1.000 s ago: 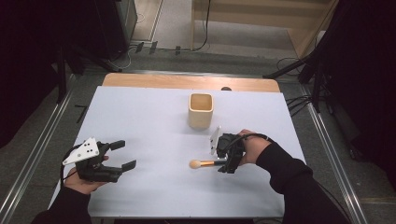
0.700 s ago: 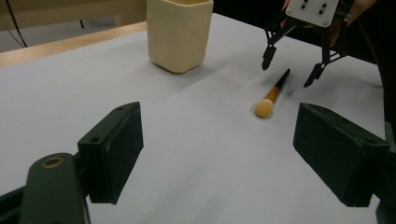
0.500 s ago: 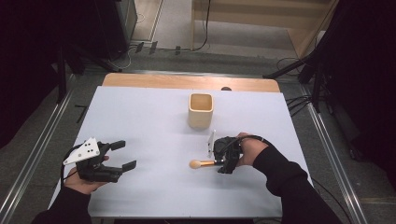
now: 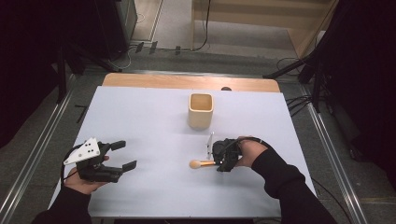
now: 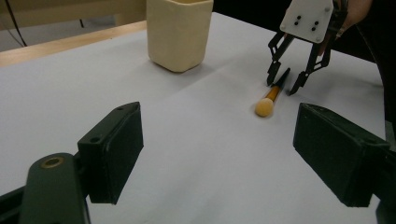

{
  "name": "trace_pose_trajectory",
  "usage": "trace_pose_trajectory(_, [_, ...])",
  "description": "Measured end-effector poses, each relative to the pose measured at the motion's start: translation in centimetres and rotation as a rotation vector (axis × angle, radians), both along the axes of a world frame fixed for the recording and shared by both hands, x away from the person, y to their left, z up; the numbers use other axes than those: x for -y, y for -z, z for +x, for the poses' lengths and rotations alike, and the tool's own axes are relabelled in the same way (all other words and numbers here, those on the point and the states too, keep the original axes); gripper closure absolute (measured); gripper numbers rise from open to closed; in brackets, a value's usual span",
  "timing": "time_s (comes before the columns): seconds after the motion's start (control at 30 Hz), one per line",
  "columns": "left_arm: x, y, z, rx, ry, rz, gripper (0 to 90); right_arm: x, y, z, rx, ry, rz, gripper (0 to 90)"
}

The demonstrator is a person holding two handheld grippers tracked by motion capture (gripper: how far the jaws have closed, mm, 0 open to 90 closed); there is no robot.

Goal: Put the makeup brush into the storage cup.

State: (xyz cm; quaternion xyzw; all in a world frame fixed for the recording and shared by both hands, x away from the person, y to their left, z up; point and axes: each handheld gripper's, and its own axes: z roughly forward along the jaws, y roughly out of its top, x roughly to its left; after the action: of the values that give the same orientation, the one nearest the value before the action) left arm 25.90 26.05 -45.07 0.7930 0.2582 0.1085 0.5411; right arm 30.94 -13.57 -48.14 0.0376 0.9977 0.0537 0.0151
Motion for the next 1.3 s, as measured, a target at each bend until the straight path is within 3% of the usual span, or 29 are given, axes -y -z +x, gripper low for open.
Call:
trace_pose_trajectory(0.2, [0.0,0.0,0.0,-0.002,-0.002,-0.005,16.4,-0.4,-0.2,0.1,-0.014,0.008,-0.038,69.7])
trace_pose_trajectory(0.27, [0.0,0.0,0.0,-0.002,-0.001,0.001,16.4,-0.5,-0.2,0.4,-0.021,0.02,-0.034,78.7])
trace_pose_trajectory(0.87, [0.0,0.2,0.2,-0.029,-0.005,0.014,16.4,0.2,-0.3,1.6,-0.115,0.098,-0.003,79.3])
trace_pose_trajectory(1.0, [0.0,0.3,0.2,-0.033,-0.007,0.013,16.4,0.6,-0.7,1.7,-0.111,0.118,0.009,79.3])
trace_pose_trajectory(1.3, [0.1,0.2,0.2,-0.037,-0.004,0.011,16.4,1.9,-2.1,2.2,-0.135,0.231,0.101,79.3])
